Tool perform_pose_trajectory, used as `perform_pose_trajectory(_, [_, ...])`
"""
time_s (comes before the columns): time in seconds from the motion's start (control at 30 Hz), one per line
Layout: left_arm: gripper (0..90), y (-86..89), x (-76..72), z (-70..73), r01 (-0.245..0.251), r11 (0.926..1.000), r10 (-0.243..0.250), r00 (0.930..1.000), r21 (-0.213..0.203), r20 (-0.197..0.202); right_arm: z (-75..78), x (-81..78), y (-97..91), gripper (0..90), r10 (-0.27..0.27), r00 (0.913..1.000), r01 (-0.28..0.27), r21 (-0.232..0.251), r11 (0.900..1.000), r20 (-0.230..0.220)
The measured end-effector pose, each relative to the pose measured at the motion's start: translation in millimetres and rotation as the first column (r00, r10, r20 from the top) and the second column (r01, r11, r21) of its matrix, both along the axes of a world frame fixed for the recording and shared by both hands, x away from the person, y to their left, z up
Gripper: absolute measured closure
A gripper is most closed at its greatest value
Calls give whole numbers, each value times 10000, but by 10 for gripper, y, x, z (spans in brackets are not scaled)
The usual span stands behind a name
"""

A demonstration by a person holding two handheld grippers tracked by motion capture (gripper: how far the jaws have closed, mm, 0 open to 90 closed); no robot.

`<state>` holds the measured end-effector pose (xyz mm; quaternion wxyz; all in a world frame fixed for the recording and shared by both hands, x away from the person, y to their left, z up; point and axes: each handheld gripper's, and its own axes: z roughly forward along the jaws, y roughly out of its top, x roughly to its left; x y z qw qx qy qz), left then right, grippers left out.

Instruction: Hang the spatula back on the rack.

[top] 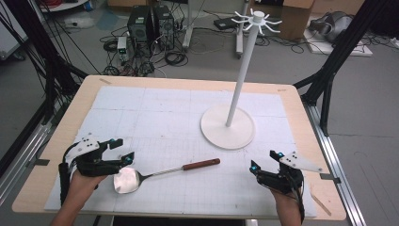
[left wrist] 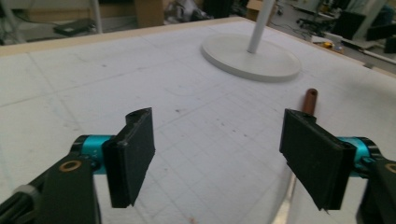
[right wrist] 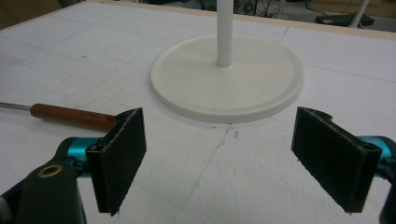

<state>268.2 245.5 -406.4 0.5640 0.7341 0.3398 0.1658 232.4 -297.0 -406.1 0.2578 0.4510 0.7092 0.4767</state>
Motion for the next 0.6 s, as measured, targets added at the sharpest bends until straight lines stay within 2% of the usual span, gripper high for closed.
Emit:
perform_pose_trajectory(0.1, [284, -121, 18, 5, 440, 9984, -429, 9986, 344, -325, -4, 2, -5, 173, -6, 10000, 6, 38, 10000, -25])
perform_pose_trajectory(0.17, [285, -207, 35, 17, 830, 9941, -797, 9956, 705, -491, -11, 8, -5, 173, -23, 10000, 24, 80, 10000, -92])
perform_pose_trajectory(0.27, [287, -328, 52, 46, 1422, 9813, -1341, 9885, 1295, -697, -15, 23, 13, 175, 25, 9999, -25, 58, 10000, -138])
perform_pose_trajectory(0.3, [287, -368, 53, 52, 1547, 9785, -1455, 9865, 1361, -750, -17, 26, 19, 176, 54, 9999, -53, 46, 10000, -140])
perform_pose_trajectory(0.33, [287, -428, 63, 65, 1870, 9705, -1743, 9803, 1523, -929, -16, 26, 27, 176, 45, 9998, -44, 52, 10000, -179])
perform_pose_trajectory(0.4, [287, -461, 64, 66, 1978, 9686, -1843, 9778, 1507, -992, -16, 24, 34, 177, 92, 9998, -92, 14, 10000, -166])
perform_pose_trajectory(0.47, [288, -514, 68, 71, 2229, 9597, -2049, 9718, 1713, -1167, -14, 20, 35, 177, 90, 9998, -90, -6, 10000, -182])
perform_pose_trajectory(0.53, [301, -559, 75, 74, 2494, 9473, -2260, 9651, 2010, -1325, -14, 15, 33, 177, 81, 9998, -81, 21, 10000, -187])
perform_pose_trajectory(0.57, [340, -599, 82, 73, 2764, 9333, -2465, 9574, 2294, -1504, -18, 17, 26, 178, 42, 9998, -42, 27, 10000, -182])
perform_pose_trajectory(0.6, [359, -599, 82, 73, 2764, 9333, -2465, 9574, 2294, -1504, -18, 17, 26, 178, 42, 9998, -42, 27, 10000, -182])
